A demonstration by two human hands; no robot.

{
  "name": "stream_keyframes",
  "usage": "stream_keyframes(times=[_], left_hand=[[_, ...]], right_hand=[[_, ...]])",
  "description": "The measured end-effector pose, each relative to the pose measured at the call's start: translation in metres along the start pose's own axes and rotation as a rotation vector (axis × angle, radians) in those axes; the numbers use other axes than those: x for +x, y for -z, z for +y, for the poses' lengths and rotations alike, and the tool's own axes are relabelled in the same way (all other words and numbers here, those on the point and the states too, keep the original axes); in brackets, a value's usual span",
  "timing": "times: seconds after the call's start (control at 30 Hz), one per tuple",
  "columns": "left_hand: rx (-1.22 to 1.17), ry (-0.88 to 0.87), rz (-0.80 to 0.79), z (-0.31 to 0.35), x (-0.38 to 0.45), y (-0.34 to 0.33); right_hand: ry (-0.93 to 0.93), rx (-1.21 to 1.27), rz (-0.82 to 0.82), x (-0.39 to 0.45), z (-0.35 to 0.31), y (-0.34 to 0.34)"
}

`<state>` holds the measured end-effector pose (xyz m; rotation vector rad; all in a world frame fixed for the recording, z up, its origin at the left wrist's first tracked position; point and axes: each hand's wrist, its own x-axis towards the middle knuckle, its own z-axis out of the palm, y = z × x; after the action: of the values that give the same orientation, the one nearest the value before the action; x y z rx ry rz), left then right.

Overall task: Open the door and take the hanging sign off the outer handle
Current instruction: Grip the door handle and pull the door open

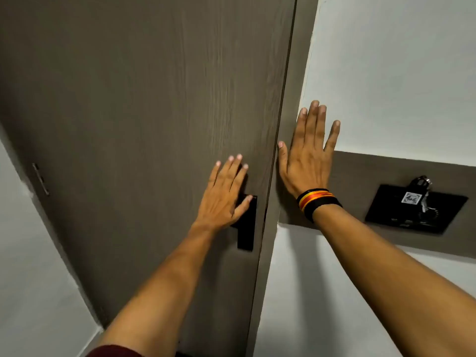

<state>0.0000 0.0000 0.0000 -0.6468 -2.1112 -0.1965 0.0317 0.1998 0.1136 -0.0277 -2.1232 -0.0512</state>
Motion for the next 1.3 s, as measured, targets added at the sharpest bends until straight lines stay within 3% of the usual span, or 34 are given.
stream_keyframes(times=[0.17,0.33,0.57,0.63,0.8,0.93,1.1,1.2,1.3], left_hand=[[-0.002,0.070,-0.022,-0.003,-0.064,-0.050],[0.079,0.198,-0.120,-0.002,-0.074,-0.072],[-0.079,0.592,-0.077,0.019,-0.076,-0.098],[-0.135,0.705,-0.126,0.028,-0.078,-0.102],[-0.383,0.972,-0.114,0.055,-0.077,-0.102],[-0.458,0.988,-0.110,0.060,-0.077,-0.097],[-0.500,0.993,-0.088,0.063,-0.091,-0.086],[-0.395,0.904,-0.096,0.057,-0.100,-0.072],[-0.208,0.729,-0.201,0.040,-0.105,-0.048]], right_hand=[[-0.009,-0.042,0.046,-0.002,-0.004,-0.009],[-0.006,-0.068,0.104,-0.002,-0.004,-0.013],[-0.026,-0.080,0.165,-0.002,-0.008,-0.019],[-0.024,-0.071,0.175,-0.002,-0.008,-0.019],[-0.014,-0.063,0.171,-0.003,-0.007,-0.019],[0.014,0.005,0.120,-0.005,-0.003,-0.014],[0.113,0.379,0.092,-0.032,0.006,0.000],[0.152,0.552,0.040,-0.069,0.011,0.007],[0.201,0.658,-0.035,-0.108,0.015,0.011]])
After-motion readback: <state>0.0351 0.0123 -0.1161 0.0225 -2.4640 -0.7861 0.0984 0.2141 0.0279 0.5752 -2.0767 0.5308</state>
